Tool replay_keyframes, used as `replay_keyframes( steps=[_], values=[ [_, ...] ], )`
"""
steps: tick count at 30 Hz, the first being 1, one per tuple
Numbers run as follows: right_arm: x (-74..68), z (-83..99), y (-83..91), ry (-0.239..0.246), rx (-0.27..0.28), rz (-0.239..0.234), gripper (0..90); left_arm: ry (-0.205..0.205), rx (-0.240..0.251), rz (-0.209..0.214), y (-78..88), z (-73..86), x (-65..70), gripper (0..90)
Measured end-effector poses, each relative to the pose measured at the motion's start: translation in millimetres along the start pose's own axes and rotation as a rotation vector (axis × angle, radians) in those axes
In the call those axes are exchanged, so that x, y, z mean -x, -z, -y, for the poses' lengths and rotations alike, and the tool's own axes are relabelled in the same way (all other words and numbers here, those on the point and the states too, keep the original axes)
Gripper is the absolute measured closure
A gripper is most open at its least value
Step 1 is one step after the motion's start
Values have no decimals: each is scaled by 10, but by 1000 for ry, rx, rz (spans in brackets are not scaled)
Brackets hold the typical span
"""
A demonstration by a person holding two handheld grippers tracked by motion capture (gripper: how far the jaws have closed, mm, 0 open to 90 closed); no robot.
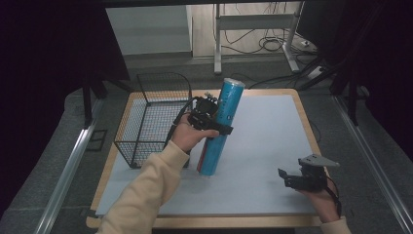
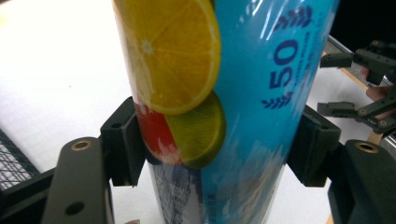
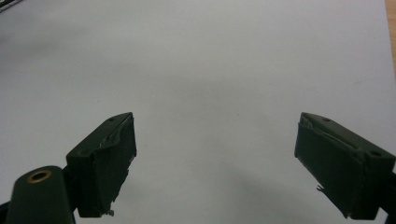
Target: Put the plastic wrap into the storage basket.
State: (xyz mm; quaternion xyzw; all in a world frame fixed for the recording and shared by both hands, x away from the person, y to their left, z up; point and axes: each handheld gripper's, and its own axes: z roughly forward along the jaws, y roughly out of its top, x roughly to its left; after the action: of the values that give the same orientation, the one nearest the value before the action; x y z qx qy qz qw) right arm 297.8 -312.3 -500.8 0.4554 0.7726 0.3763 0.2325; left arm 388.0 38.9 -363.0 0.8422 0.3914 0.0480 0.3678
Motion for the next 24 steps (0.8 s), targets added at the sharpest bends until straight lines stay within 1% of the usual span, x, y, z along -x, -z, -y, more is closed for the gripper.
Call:
replay_keyframes(
  steps=[4,7,11,18,23,24],
  values=[
    [3,0,0,-2,1,0,127,0,11,-3,64,-74,-14,321],
    [3,1,-2,-3,1,-2,127,-7,24,-18,124,-143,-21,321],
    [6,3,-5,-1,0,1,127,-9,28,-24,159,-181,-26,321],
    [9,5,-9,-3,-1,-1,127,-7,30,-23,201,-222,-49,321],
    [9,6,-13,-3,-3,-2,127,-7,30,-32,245,-264,-94,321],
    [10,7,-14,-4,-3,-2,127,-5,35,-40,269,-284,-112,321]
  ],
)
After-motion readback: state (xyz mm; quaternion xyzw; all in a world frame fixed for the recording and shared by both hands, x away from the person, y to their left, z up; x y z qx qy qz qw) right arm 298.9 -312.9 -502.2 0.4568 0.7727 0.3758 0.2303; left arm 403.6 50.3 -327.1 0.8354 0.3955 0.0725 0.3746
